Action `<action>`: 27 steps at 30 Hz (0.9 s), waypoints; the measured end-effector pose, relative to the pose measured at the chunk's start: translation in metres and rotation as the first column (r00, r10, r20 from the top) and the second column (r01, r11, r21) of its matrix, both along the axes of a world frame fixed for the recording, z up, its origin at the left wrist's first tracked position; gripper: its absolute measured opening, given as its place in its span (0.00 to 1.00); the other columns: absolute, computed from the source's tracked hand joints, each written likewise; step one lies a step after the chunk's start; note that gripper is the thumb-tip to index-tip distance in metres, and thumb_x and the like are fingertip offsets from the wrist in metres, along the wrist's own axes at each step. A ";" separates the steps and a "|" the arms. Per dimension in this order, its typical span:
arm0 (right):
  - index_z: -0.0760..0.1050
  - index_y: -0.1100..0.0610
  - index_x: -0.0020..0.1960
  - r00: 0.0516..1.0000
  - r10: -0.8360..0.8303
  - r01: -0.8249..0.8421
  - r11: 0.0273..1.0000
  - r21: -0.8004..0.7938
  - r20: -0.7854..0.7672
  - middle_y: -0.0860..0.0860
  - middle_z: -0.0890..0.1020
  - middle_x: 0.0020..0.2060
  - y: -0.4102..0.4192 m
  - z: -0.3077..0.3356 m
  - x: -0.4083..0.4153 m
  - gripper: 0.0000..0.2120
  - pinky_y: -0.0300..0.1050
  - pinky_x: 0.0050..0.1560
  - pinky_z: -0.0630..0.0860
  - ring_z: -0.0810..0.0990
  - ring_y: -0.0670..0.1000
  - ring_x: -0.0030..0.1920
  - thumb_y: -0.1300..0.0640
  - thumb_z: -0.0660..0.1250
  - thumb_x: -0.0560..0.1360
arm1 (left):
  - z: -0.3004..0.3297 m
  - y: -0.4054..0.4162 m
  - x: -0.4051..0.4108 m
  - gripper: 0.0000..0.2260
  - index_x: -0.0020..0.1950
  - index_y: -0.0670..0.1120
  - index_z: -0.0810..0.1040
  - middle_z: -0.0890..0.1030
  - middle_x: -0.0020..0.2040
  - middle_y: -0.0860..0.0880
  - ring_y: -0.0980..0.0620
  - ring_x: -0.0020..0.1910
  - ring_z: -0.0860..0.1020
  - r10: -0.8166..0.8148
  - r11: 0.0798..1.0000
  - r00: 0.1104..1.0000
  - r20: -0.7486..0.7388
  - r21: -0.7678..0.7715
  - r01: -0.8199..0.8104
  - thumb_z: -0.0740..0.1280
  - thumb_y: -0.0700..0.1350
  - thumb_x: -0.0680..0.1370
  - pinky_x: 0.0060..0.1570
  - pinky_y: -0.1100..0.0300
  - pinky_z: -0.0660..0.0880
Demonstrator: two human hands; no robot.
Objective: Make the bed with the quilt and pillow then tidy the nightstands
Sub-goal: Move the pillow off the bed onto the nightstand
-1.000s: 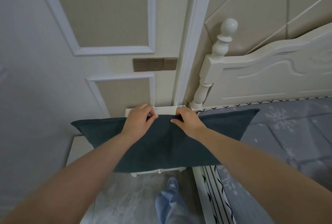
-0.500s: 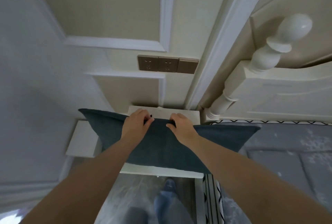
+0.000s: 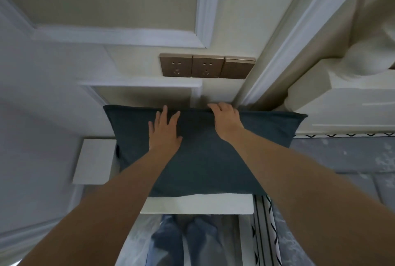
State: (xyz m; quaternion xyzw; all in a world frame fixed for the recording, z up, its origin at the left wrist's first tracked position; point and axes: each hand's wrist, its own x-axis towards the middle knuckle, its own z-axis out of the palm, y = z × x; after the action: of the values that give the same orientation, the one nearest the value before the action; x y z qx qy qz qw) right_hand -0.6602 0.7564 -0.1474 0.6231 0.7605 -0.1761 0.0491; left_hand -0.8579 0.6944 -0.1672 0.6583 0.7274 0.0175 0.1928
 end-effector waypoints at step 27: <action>0.49 0.46 0.79 0.935 -0.295 0.253 0.944 -0.210 -0.197 0.51 0.54 0.79 -0.084 0.063 0.016 0.34 0.54 0.73 0.64 0.60 0.57 0.75 0.64 0.60 0.79 | 0.048 0.017 0.014 0.31 0.78 0.49 0.59 0.67 0.73 0.44 0.46 0.69 0.68 -0.172 0.923 0.878 0.447 -0.237 0.302 0.67 0.49 0.78 0.68 0.54 0.67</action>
State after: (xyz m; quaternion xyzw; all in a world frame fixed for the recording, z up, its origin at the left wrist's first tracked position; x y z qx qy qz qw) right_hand -0.6440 0.6725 -0.0846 0.6922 0.6473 -0.3192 -0.0065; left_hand -0.8435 0.7115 -0.1194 0.6871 0.5761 0.0236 0.4421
